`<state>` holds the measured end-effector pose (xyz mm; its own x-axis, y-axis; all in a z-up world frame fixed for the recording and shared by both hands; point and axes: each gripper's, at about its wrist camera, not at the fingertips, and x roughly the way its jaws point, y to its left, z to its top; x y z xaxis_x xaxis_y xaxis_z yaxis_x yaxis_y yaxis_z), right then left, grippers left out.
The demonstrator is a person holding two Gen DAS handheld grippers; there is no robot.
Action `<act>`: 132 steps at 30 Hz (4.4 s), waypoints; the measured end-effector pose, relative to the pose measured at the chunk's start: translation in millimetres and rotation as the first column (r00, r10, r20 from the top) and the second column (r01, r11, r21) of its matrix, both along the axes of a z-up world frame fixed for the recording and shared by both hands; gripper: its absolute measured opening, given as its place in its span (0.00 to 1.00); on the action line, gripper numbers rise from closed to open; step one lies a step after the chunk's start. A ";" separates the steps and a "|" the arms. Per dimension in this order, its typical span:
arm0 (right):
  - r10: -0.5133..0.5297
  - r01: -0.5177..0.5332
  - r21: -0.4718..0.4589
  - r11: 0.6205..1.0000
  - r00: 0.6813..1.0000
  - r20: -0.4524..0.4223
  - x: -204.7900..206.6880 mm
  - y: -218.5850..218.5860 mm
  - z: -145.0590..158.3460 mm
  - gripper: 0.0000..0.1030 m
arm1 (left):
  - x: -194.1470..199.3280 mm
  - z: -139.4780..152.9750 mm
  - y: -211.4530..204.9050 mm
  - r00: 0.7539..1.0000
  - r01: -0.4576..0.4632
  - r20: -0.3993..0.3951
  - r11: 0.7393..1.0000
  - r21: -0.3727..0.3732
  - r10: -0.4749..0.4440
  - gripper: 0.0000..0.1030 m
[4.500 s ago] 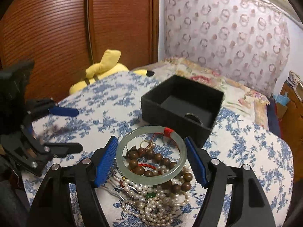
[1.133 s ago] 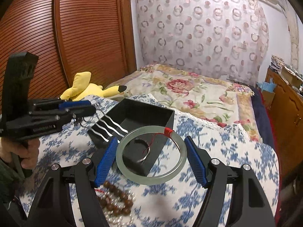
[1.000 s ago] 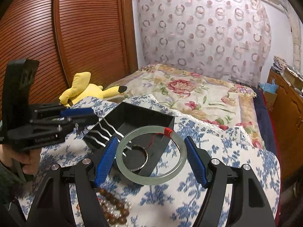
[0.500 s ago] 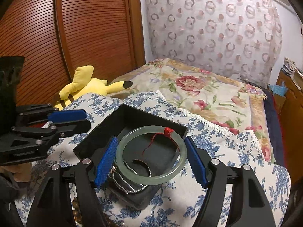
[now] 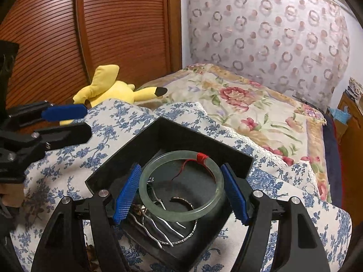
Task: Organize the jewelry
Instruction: 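Lower the jade bangle into the black box and open the right tool, then grasp the brown bead bracelet with the left tool, then lift the bead bracelet with the left tool while the right tool grasps the pearl strand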
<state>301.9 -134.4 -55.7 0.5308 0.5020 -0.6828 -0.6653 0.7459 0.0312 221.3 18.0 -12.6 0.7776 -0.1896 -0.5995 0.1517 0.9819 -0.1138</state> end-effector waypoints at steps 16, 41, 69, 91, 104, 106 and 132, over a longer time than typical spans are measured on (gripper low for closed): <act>-0.024 0.024 -0.031 0.999 1.000 -0.001 0.0 0.7 -4.9 0.73 | -19.0 -3.2 12.4 1.000 -0.029 -0.005 1.000 0.004 0.029 0.57; -0.160 0.160 0.019 0.987 0.987 0.001 -139.3 -93.6 -4.0 0.67 | -104.3 -31.2 -24.6 0.996 0.080 -0.047 0.997 0.006 -0.079 0.64; -0.214 0.220 0.068 0.973 0.973 -0.089 -217.1 -128.7 -41.9 0.54 | -85.1 -68.9 -80.0 0.959 0.153 -0.228 0.984 -0.086 -0.169 0.44; -0.211 0.217 0.069 0.974 0.973 -0.094 -215.0 -128.8 -42.7 0.54 | -35.0 -74.7 -76.0 0.952 0.095 -0.278 0.986 -0.140 -0.131 0.21; -0.211 0.218 0.064 0.974 0.973 -0.093 -215.4 -128.3 -43.3 0.54 | -36.2 -75.3 -72.7 0.962 0.101 -0.247 0.993 -0.058 -0.113 0.12; -0.209 0.215 0.064 0.974 0.973 -0.094 -215.5 -128.6 -43.3 0.54 | -35.5 -75.4 -75.6 0.963 0.101 -0.247 0.994 -0.027 -0.105 0.14; -0.136 0.138 0.029 0.990 0.988 -0.067 -203.3 -93.9 -30.7 0.50 | -101.1 0.2 -67.9 0.982 0.184 -0.022 0.981 -0.058 -0.185 0.11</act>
